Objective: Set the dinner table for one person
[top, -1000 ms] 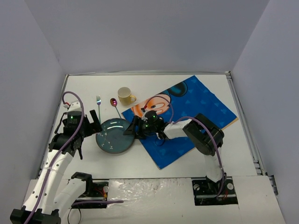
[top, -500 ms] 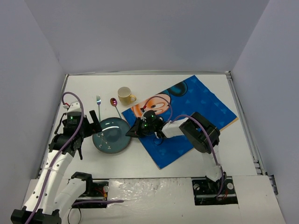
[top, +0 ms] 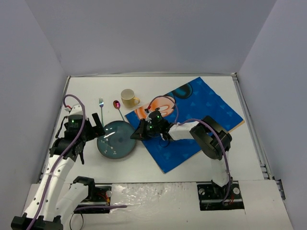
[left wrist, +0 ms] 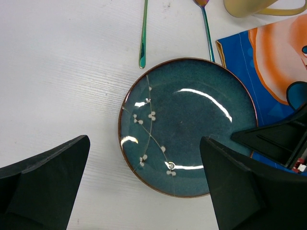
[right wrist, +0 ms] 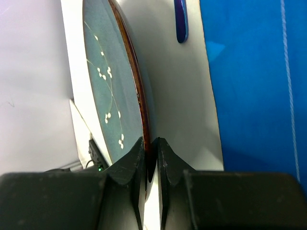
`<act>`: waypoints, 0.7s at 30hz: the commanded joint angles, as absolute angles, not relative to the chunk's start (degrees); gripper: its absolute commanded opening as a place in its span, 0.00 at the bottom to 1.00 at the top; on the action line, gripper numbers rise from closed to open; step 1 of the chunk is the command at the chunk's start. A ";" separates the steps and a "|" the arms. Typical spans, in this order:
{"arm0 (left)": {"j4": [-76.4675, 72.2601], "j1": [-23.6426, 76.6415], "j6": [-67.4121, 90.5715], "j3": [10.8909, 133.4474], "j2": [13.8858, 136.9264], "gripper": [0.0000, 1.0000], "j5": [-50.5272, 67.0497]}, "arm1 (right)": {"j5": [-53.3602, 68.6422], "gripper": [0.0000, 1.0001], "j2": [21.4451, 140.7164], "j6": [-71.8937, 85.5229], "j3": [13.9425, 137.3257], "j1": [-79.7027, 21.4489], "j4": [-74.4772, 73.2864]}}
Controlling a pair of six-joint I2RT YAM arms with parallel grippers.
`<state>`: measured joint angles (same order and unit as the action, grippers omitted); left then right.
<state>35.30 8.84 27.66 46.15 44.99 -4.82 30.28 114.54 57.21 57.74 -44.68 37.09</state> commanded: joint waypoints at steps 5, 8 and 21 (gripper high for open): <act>33.19 8.26 26.58 52.99 45.73 0.97 -1.73 | 37.20 0.00 95.76 58.36 55.29 -36.46 44.10; 32.68 8.35 25.90 54.74 47.21 0.97 -0.66 | 38.34 0.00 91.85 58.22 52.24 -31.51 43.24; 27.78 8.35 23.30 54.67 53.16 0.97 3.16 | 45.34 0.00 80.25 55.91 39.94 -7.94 40.34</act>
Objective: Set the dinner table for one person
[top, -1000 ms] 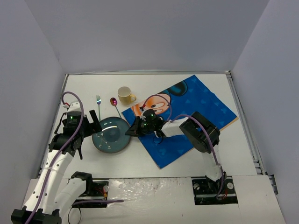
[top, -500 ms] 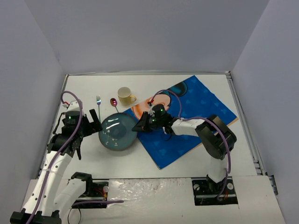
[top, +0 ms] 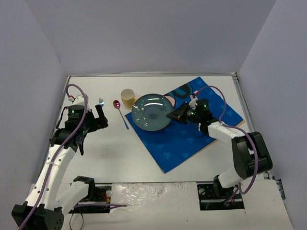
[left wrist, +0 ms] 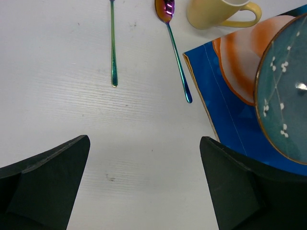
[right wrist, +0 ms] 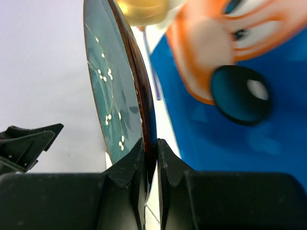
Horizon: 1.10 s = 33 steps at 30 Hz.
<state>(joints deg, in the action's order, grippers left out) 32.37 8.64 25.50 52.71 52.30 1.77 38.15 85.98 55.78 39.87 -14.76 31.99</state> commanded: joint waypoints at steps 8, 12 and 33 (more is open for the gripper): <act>26.13 8.35 22.59 51.96 53.51 0.97 2.37 | 48.34 0.00 81.31 54.59 36.49 3.75 43.04; 25.91 8.35 22.47 51.63 54.30 0.97 2.79 | 48.58 0.00 83.37 53.54 35.93 7.41 44.04; 26.38 8.35 21.88 51.50 54.32 0.97 2.47 | 50.11 0.00 89.75 53.65 29.69 12.18 53.61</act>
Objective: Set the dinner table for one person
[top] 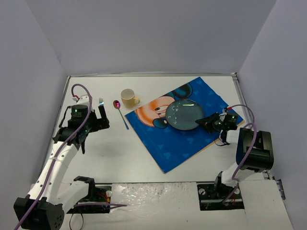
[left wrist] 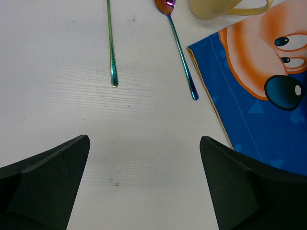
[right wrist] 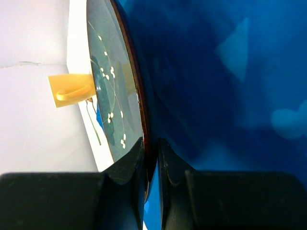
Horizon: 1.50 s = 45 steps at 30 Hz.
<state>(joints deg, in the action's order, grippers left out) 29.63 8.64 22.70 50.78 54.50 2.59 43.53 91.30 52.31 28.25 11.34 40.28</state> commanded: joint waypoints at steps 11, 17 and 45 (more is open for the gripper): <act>26.37 8.35 21.80 51.42 54.40 0.97 2.72 | 50.10 0.00 91.92 52.99 29.62 13.36 54.66; 26.37 8.35 21.80 51.33 54.32 0.97 2.79 | 49.58 0.00 93.45 52.77 28.77 13.36 55.38; 27.55 8.61 25.32 60.94 62.89 0.97 2.48 | 18.55 0.83 69.62 31.65 34.99 13.27 8.76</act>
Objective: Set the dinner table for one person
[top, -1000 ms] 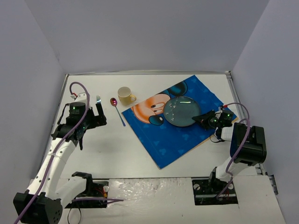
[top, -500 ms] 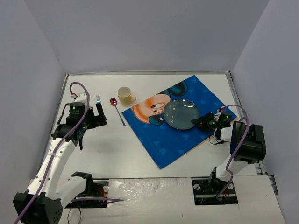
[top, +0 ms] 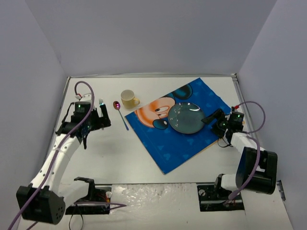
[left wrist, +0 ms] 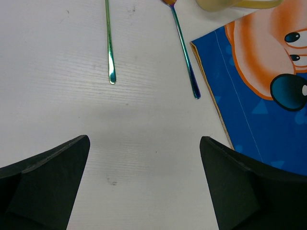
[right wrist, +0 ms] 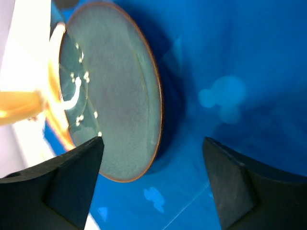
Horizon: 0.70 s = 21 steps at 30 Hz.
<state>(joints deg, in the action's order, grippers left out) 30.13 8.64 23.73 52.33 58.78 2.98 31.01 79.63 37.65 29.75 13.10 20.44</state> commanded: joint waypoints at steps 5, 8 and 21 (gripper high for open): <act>28.06 8.61 25.29 71.09 73.99 0.97 2.01 | 12.81 0.93 61.84 29.47 41.20 12.39 3.11; 28.12 8.61 24.89 79.35 81.72 0.97 2.26 | 12.45 0.94 61.97 27.87 44.69 9.87 2.26; 29.60 9.84 21.10 99.56 105.27 0.96 4.63 | 12.15 0.95 60.89 24.26 49.35 0.43 3.11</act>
